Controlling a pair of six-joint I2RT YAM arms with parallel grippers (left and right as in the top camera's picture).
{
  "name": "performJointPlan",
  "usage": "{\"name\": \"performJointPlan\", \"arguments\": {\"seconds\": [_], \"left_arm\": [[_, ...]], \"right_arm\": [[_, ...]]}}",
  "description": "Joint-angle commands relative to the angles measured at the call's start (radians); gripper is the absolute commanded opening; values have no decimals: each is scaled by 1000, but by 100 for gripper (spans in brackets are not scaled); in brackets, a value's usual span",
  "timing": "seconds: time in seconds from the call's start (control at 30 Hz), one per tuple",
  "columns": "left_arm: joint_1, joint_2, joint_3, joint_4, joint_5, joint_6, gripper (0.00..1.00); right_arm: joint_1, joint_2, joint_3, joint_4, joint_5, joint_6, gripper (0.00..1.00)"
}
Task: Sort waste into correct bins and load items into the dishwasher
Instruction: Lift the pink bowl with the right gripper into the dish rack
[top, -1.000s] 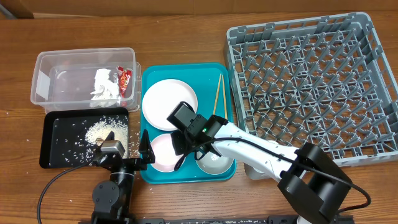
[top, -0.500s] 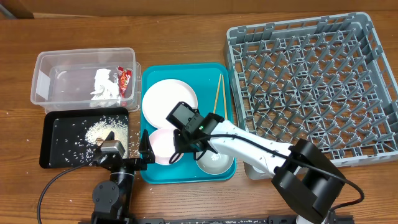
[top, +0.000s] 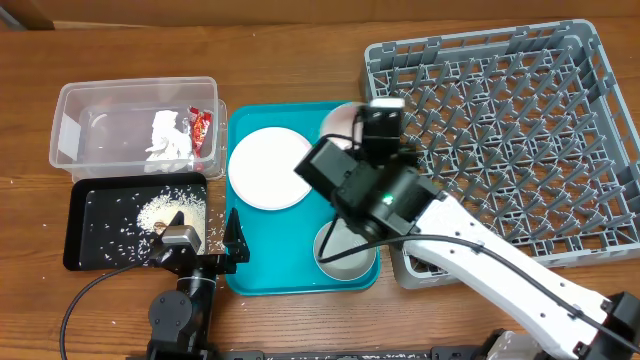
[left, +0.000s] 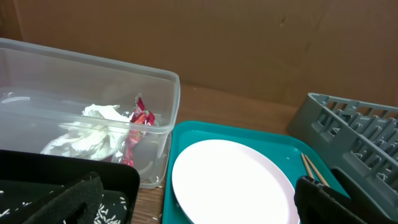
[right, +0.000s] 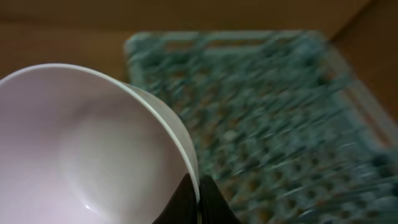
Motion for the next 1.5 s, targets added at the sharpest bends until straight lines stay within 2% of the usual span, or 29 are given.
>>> {"name": "performJointPlan", "arguments": {"seconds": [0.0,0.33,0.5,0.67,1.07,1.3,1.37,1.47], "left_arm": [[6,-10,-5,4,-5,-10,100],[6,-10,-5,4,-5,-10,100],[6,-10,-5,4,-5,-10,100],[6,-10,-5,4,-5,-10,100],[6,-10,-5,4,-5,-10,100],[6,-10,-5,4,-5,-10,100],[6,-10,-5,4,-5,-10,100],[6,-10,-5,4,-5,-10,100]], "right_arm": [[-61,35,-5,-27,358,-3,4],[-370,176,-49,-12,293,-52,4],[-449,253,-49,43,293,-98,4],[-452,290,-49,117,293,-213,4],[-437,355,-49,73,272,-243,4],[-342,356,-49,18,246,-238,4],[-326,356,-49,3,241,-230,5],[-308,356,-49,-21,220,-230,15]]}}
